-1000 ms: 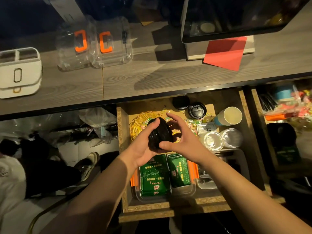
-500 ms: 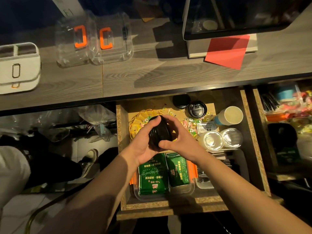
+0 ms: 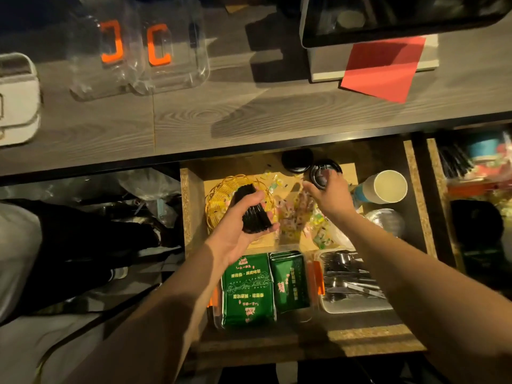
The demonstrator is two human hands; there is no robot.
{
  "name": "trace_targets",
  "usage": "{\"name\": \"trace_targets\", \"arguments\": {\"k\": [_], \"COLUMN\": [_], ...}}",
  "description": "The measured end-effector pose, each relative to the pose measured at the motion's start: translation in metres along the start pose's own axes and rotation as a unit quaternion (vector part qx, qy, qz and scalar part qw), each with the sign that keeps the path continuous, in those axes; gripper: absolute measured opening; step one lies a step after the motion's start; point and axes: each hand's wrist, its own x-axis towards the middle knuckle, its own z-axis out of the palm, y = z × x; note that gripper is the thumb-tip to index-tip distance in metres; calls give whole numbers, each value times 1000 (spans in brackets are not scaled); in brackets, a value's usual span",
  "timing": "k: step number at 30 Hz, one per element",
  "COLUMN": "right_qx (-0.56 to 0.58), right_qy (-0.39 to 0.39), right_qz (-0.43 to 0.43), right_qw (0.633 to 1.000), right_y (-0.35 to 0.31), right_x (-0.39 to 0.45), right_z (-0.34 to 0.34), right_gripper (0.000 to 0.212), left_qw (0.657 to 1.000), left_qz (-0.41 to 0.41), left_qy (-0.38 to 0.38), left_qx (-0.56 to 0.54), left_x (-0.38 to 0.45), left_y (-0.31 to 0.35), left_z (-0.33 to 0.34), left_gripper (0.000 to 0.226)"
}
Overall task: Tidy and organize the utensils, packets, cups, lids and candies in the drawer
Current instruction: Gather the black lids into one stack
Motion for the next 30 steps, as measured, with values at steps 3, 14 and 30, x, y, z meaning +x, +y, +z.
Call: {"name": "trace_targets", "arguments": {"k": [3, 14, 30], "right_qx": [-131, -229, 379], "right_qy": [34, -32, -141], "right_qz": [-18, -24, 24], "right_qw": [991, 973, 914], "right_y": [20, 41, 2], "right_x": [31, 85, -43], "right_z": [5, 15, -27], "right_gripper": [77, 95, 81], "left_qw": [1000, 999, 999], "left_qz": [6, 14, -4], "left_qy": [14, 31, 16], "left_qx": [-11, 11, 43], "left_x": [13, 38, 12], "left_y": [-1, -19, -7], "left_z": [-3, -17, -5], "left_gripper": [46, 86, 72]}}
